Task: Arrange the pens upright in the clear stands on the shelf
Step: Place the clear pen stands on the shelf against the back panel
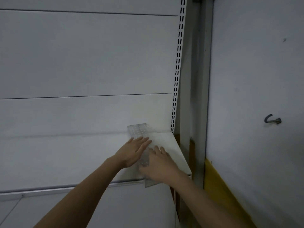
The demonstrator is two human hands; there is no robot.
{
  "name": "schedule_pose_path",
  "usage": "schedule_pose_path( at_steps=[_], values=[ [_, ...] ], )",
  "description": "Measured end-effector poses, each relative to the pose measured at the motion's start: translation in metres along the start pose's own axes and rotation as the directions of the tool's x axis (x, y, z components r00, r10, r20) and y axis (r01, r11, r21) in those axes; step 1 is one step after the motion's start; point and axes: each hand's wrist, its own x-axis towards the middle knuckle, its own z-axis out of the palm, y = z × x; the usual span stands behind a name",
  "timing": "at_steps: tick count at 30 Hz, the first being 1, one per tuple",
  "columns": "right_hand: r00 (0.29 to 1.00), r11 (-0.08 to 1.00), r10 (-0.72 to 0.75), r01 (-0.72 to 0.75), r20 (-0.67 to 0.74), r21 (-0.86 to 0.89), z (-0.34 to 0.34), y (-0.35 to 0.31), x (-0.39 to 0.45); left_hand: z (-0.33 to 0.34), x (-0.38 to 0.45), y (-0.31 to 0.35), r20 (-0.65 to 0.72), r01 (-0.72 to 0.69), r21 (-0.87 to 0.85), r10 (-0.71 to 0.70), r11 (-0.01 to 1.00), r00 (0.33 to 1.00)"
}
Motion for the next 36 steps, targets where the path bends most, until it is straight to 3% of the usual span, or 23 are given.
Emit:
schedule_pose_path(
  at_steps=[3,6,9,14,17,20,24,30,36],
  values=[
    [0.985,0.992,-0.097,0.108,0.141,-0.071,-0.021,0.024,0.003,0.005,-0.018,-0.002,-0.072,0.037,0.19,-0.024,0.981,0.997],
    [0.973,0.983,-0.121,0.144,0.196,-0.111,-0.031,0.041,0.011,0.018,-0.032,0.007,-0.136,0.134,0.309,-0.096,0.941,0.986],
    [0.971,0.976,-0.13,0.16,0.202,-0.144,-0.031,0.044,0.016,0.023,-0.029,0.02,-0.145,0.229,0.311,-0.192,0.922,0.971],
    [0.99,0.972,-0.095,0.115,0.106,-0.205,-0.02,0.046,0.013,0.0,-0.044,-0.006,-0.117,0.156,0.261,-0.129,0.953,0.985],
    [0.995,1.0,0.011,-0.01,-0.101,0.016,-0.005,0.051,0.001,-0.022,-0.067,-0.051,-0.304,0.322,0.116,-0.275,0.94,0.912],
    [0.947,0.934,0.215,-0.129,-0.237,0.334,0.013,0.056,-0.004,-0.033,-0.084,-0.079,-0.36,0.422,-0.235,-0.481,0.876,0.799],
    [0.946,0.88,0.238,-0.114,-0.22,0.461,0.026,0.058,0.005,-0.02,-0.075,-0.082,-0.3,0.33,-0.45,-0.488,0.83,0.82],
    [0.965,0.975,0.123,-0.073,-0.231,0.212,0.011,0.067,0.028,0.005,-0.059,-0.079,-0.395,0.323,-0.41,-0.485,0.853,0.78],
    [0.98,0.992,0.014,-0.039,-0.199,-0.12,0.017,0.047,0.054,-0.012,-0.04,-0.087,-0.362,0.349,-0.314,-0.451,0.883,0.815]
  ],
)
